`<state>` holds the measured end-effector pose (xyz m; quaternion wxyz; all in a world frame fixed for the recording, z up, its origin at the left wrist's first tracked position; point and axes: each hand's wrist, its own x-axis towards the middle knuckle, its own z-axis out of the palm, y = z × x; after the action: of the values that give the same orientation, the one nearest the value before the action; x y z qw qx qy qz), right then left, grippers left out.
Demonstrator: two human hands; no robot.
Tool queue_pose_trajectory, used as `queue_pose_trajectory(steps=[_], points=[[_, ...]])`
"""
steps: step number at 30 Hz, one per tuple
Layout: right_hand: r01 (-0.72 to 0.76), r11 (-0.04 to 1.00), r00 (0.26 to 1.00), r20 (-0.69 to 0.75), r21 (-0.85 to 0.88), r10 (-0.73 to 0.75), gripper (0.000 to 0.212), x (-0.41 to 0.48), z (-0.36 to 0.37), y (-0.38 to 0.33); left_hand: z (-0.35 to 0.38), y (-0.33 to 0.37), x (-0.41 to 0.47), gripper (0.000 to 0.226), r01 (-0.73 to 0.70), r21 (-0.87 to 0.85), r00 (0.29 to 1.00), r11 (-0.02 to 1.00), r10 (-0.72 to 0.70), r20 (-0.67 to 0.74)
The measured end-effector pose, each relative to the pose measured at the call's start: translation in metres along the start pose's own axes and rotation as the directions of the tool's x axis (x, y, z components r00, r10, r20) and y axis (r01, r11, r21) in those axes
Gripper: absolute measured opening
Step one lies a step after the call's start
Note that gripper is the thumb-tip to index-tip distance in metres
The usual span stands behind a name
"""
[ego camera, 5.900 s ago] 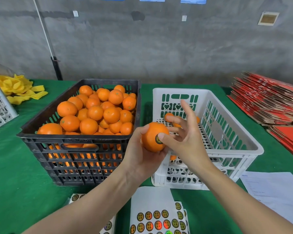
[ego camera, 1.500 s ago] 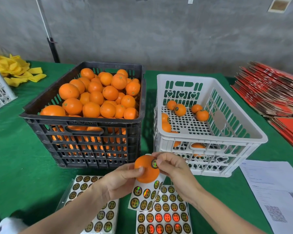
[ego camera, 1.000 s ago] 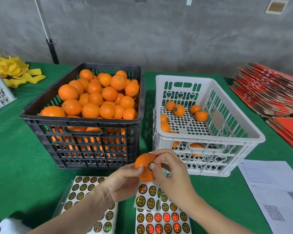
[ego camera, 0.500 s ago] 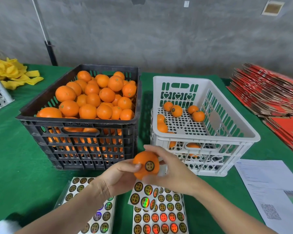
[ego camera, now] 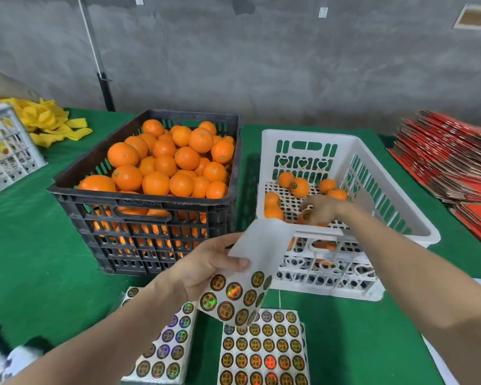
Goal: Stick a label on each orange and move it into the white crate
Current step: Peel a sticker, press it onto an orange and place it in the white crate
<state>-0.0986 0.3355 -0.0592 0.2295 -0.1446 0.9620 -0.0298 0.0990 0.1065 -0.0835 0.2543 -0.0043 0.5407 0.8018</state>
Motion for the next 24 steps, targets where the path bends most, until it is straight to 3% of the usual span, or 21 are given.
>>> queue_pose_trajectory(steps=[3,6,8,9,11,12,14,16,19,24], points=[[0.0,0.979,0.979,0.2,-0.206,0.042,0.054,0.004,0.008,-0.002,0.001,0.008,-0.003,0.036,0.035,0.034,0.998,0.999,-0.033,-0.06],[0.03,0.991,0.999,0.049,-0.129,-0.024,0.044,-0.005,0.004,-0.009,0.001,0.011,-0.004,0.035,0.047,-0.019,0.996,0.999,-0.049,-0.073],[0.12,0.992,0.983,-0.139,-0.03,-0.123,0.042,-0.016,-0.001,-0.013,0.002,0.013,-0.005,0.037,0.046,-0.052,0.997,0.998,-0.049,-0.065],[0.202,0.976,0.927,-0.337,0.079,-0.164,0.036,-0.025,-0.003,-0.016,0.003,0.014,-0.005,0.034,0.043,-0.063,0.997,0.997,-0.047,-0.06],[0.482,0.817,0.662,-0.743,0.317,-0.103,0.011,-0.059,0.0,-0.031,0.004,0.017,-0.005,0.034,0.034,-0.077,0.997,0.996,-0.039,-0.064],[0.656,0.687,0.517,-0.849,0.313,-0.107,0.006,-0.084,0.004,-0.043,0.004,0.018,-0.004,0.037,0.025,-0.079,0.997,0.997,-0.031,-0.077],[0.816,0.55,0.381,-0.879,0.175,-0.286,0.009,-0.126,0.025,-0.066,0.005,0.02,-0.004,0.042,0.009,-0.071,0.994,0.997,-0.016,-0.106],[0.801,0.594,0.382,-0.825,0.07,-0.417,0.014,-0.15,0.055,-0.083,0.008,0.021,-0.004,0.042,0.003,-0.051,0.991,0.999,-0.009,-0.133],[0.67,0.742,0.436,-0.817,0.014,-0.378,0.013,-0.155,0.081,-0.089,0.015,0.02,-0.006,0.039,0.011,-0.034,0.986,0.999,-0.016,-0.167],[0.576,0.815,0.423,-0.83,-0.062,-0.362,0.022,-0.15,0.092,-0.091,0.02,0.021,-0.009,0.033,0.056,-0.025,0.953,0.998,-0.061,-0.296]])
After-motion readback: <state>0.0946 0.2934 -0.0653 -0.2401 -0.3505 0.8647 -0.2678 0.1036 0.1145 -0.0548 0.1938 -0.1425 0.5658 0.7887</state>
